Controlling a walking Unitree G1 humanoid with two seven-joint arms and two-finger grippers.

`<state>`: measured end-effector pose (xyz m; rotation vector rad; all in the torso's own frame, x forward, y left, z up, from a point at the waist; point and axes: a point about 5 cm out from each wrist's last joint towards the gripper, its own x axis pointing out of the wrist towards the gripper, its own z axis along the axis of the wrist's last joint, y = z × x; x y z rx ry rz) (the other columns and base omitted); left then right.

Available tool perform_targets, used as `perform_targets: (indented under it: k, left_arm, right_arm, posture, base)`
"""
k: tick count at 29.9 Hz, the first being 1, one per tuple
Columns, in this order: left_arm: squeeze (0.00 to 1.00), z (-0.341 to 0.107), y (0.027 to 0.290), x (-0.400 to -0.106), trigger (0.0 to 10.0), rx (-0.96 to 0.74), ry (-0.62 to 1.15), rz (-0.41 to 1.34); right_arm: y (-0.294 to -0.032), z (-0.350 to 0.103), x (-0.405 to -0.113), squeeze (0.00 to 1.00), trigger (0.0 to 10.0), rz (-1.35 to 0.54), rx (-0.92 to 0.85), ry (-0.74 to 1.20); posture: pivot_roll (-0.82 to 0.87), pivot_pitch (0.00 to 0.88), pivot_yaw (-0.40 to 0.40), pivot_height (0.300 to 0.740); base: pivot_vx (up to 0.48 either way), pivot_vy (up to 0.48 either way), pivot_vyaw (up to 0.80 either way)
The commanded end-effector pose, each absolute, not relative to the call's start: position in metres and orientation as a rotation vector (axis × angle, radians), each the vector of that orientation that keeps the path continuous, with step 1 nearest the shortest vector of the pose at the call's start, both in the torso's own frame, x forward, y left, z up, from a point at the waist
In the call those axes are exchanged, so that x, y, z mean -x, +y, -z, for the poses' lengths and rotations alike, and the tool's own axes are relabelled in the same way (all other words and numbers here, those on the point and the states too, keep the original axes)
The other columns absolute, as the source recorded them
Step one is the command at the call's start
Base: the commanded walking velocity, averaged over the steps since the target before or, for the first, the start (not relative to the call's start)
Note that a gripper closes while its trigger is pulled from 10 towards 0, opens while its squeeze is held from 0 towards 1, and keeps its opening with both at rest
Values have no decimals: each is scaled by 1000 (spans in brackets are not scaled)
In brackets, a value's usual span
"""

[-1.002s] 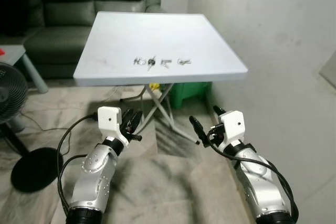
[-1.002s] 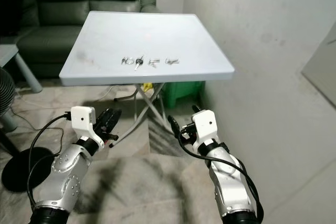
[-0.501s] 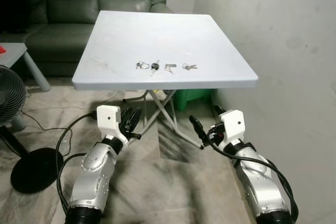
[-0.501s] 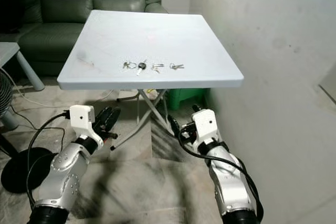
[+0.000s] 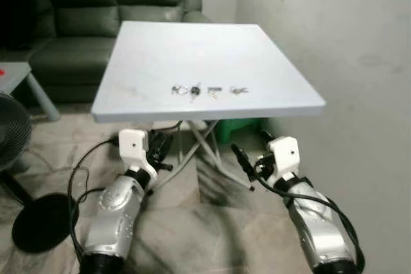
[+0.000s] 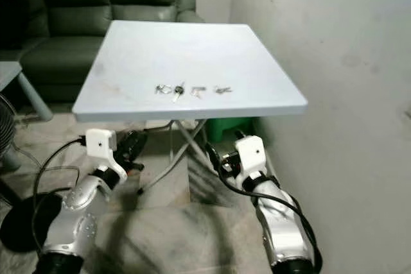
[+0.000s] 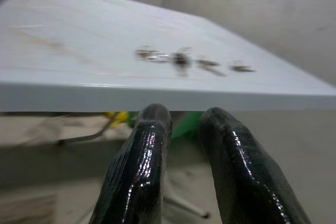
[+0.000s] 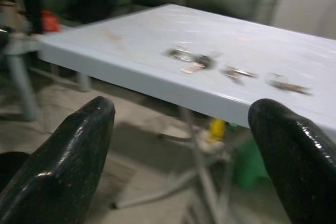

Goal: Hang keys on a hook

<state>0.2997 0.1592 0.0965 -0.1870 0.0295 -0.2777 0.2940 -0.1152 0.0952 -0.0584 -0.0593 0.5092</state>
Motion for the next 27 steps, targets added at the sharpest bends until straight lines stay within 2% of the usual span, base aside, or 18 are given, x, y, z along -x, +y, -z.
perform_targets:
  k: [1, 21, 27]
  left_arm:
    - [0, -99, 152, -301, 10000, 191, 22, 294]
    - [0, -100, 151, -301, 10000, 181, 20, 294]
    - [0, -100, 152, -301, 10000, 181, 21, 292]
  right_arm:
    - [-124, -99, -296, 0, 10000, -487, 82, -69]
    - [-125, -99, -295, 0, 10000, -494, 86, -65]
    - [-125, -99, -295, 0, 10000, -498, 87, -64]
  posture:
    - [-30, 0, -40, 740]
    - [-29, 0, -45, 740]
    - [-29, 0, -45, 740]
  base:
    - [277, 285, 0]
    - [364, 278, 0]
    - [389, 0, 0]
